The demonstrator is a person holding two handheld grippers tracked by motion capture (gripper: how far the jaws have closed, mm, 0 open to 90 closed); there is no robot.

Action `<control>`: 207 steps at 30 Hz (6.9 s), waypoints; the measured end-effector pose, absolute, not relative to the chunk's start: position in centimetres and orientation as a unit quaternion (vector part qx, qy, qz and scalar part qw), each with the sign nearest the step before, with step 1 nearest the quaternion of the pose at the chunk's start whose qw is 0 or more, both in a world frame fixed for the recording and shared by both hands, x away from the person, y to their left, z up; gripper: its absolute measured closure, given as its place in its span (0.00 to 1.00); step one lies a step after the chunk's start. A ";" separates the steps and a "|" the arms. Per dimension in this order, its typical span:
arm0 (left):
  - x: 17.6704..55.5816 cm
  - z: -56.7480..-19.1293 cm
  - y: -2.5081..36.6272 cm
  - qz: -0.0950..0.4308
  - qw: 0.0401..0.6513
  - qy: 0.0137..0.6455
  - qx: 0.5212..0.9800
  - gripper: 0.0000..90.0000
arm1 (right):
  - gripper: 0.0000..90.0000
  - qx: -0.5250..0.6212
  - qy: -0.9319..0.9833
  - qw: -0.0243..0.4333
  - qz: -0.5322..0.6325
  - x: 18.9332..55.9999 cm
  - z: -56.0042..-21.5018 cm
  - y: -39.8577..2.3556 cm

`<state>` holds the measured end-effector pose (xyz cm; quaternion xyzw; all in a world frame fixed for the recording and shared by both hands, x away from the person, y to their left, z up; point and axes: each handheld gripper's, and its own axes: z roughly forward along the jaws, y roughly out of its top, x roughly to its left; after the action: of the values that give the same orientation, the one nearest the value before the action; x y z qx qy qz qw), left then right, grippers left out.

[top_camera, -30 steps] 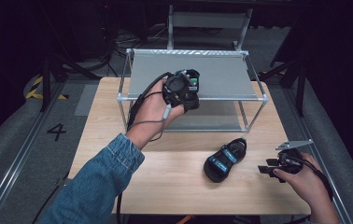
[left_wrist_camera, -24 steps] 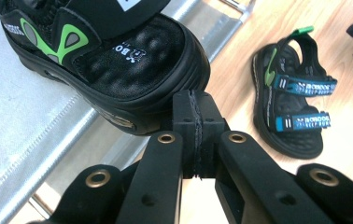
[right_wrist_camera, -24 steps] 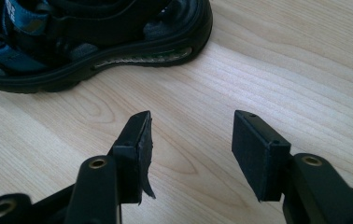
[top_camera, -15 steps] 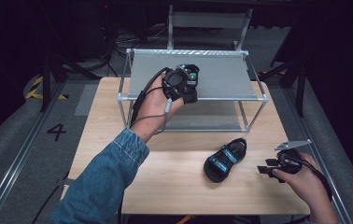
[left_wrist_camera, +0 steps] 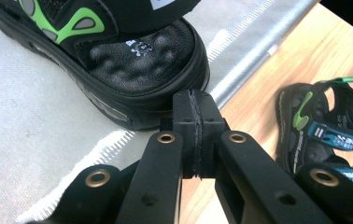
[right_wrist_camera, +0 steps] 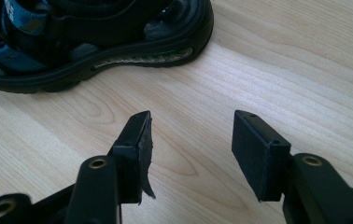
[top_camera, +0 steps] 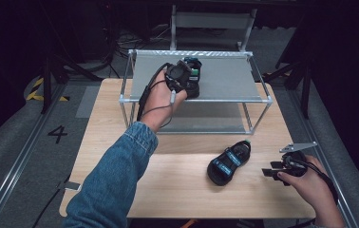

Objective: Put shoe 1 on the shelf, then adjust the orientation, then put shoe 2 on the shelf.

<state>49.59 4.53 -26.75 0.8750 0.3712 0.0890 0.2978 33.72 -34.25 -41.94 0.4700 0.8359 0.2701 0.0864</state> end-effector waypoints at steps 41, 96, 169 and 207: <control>40.0 -30.9 13.9 0.120 0.270 0.370 0.881 0.45 | 0.56 0.441 0.850 0.094 0.274 34.8 -37.0 -31.5; 40.5 -36.3 19.5 0.056 0.257 0.403 0.877 0.36 | 0.96 0.465 0.865 0.037 0.184 34.6 -34.6 -27.5; 40.9 -38.6 18.8 0.039 0.223 0.401 0.888 0.36 | 0.96 0.421 0.879 0.079 0.209 35.0 -36.6 -27.6; 41.0 -38.9 19.6 0.033 0.225 0.409 0.884 0.35 | 0.53 0.370 0.892 0.103 0.239 36.6 -37.2 -24.3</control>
<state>40.98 19.60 -38.88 0.8839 0.4086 0.0333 0.2248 36.58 -24.31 -37.15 0.3702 0.8919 0.2385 0.1027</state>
